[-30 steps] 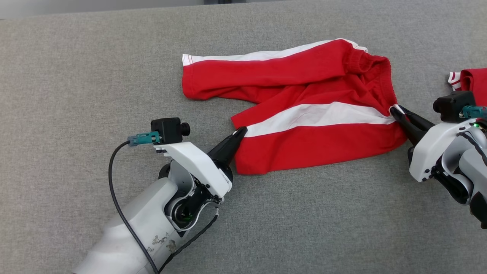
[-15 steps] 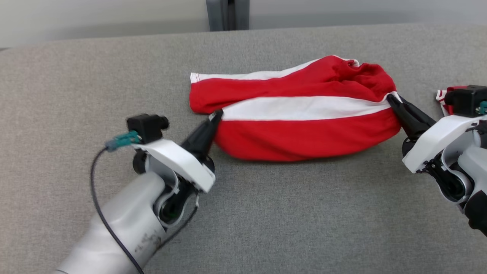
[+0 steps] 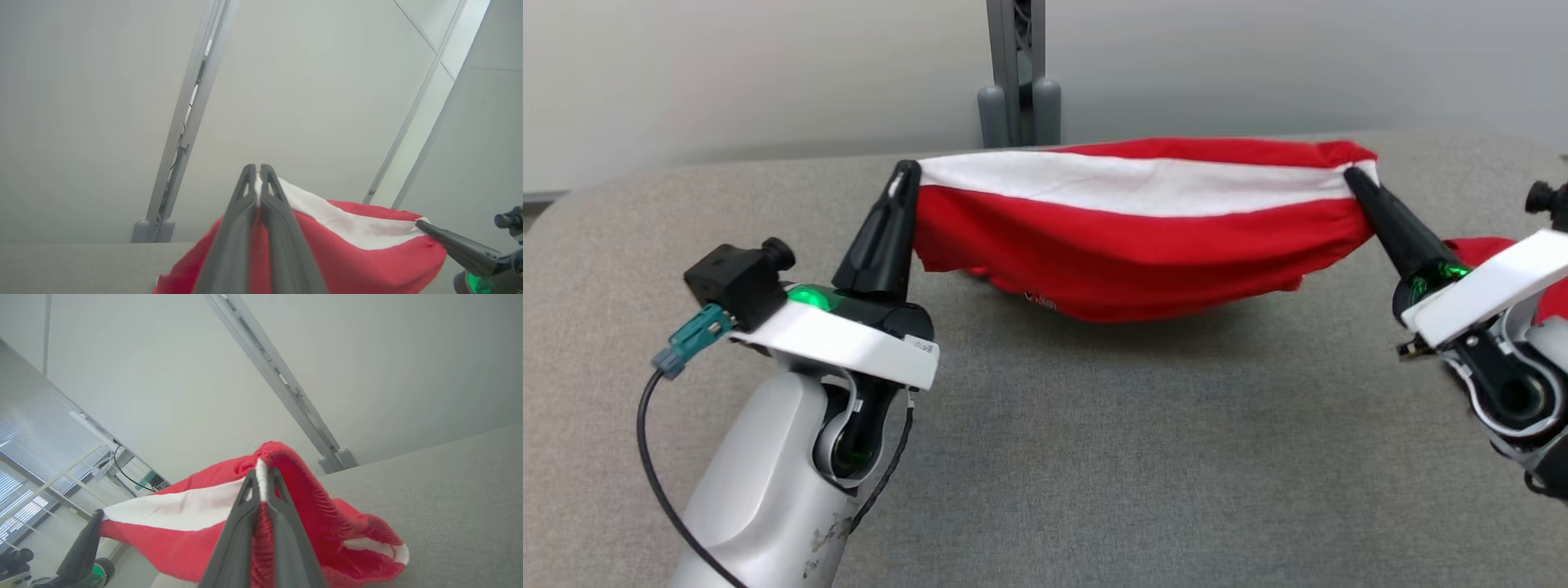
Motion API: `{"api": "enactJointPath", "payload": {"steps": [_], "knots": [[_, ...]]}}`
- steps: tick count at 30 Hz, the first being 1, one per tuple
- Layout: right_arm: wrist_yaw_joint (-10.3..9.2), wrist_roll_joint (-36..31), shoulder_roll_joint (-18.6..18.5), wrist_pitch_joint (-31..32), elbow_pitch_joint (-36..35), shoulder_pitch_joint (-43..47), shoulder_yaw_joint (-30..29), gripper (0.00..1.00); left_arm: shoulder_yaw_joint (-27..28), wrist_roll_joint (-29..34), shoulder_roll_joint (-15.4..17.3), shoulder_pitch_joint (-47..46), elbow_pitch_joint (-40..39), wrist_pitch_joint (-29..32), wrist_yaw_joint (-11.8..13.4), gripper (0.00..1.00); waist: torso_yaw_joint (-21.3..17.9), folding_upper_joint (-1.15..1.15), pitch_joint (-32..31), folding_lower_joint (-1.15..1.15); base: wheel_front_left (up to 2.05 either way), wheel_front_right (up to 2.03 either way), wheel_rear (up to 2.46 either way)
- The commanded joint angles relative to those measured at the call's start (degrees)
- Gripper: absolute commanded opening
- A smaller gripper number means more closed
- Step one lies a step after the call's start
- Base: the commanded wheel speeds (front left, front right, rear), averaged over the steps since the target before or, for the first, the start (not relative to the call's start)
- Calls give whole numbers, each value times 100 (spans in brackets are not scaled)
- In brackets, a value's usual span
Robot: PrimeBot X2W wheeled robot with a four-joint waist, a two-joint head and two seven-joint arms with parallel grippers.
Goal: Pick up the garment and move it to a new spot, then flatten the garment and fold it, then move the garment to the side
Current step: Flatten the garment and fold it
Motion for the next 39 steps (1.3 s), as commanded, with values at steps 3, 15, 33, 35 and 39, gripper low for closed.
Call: {"api": "enactJointPath", "payload": {"steps": [3, 15, 33, 35, 39], "knots": [[-2, 518, -72, 177, -294, 149, -378, 0, 421, 323, -96, 206, -198, -16, -6, 0, -21, 0, -236, 0, 0, 0, 0], [-2, 1898, 664, 1330, -212, 38, -1822, 0, 1265, 603, -269, 123, -383, -16, -5, 0, -73, 0, -645, 0, 0, 0, 0], [-2, 1875, 1924, 2575, 1052, -994, -2960, 0, 2131, 562, -280, -864, 11, -18, 0, 0, 12, 0, -939, 0, 0, 0, 0], [-2, 1850, 1992, 2626, 1132, -961, -3070, 0, 2136, 539, -280, -865, -15, -18, 0, 0, 21, 0, -930, 0, 0, 0, 0], [-2, 1921, 2128, 2792, 1271, -843, -3335, 0, 2110, 493, -280, -781, -67, -19, 0, 0, 32, 0, -897, 0, 0, 0, 0]]}}
